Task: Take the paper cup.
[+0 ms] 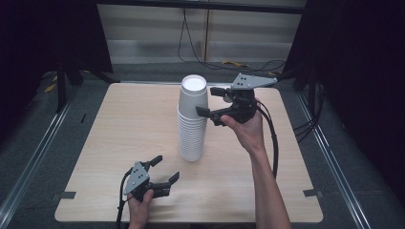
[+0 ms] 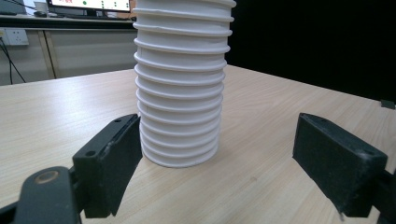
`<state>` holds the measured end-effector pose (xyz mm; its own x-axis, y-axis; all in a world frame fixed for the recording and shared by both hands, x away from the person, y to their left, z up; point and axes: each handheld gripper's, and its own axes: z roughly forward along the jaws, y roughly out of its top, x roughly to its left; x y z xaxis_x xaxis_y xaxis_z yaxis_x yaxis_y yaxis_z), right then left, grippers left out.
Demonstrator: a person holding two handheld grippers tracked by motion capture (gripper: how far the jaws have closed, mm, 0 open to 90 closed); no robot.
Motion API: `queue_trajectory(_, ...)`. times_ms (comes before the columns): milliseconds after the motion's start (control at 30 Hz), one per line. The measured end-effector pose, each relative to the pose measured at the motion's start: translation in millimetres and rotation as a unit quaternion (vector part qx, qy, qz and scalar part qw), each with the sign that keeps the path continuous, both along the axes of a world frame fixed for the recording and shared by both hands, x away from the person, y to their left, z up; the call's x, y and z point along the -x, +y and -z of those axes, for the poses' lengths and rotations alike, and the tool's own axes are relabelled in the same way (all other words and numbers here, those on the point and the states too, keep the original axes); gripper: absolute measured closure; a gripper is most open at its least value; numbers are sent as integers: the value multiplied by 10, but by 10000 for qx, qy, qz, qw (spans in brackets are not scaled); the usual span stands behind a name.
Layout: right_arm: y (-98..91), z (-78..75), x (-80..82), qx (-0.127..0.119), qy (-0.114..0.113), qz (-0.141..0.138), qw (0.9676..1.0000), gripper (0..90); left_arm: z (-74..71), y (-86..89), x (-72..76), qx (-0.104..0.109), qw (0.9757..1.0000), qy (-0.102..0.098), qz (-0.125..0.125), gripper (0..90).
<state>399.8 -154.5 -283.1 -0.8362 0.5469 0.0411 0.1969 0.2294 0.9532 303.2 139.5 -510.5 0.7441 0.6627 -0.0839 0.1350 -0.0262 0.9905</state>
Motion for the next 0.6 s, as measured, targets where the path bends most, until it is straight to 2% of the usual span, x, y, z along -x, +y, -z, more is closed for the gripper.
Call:
queue_trajectory(267, 92, -83, -82, 197, 118, -140, 9996, 148, -1, -2, 2, -40, 10000, -4, -4, 156)
queue_trajectory(600, 236, -181, -228, 672, 429, -209, 9966, 138, -2, -6, 3, -58, 10000, -9, 48, 156)
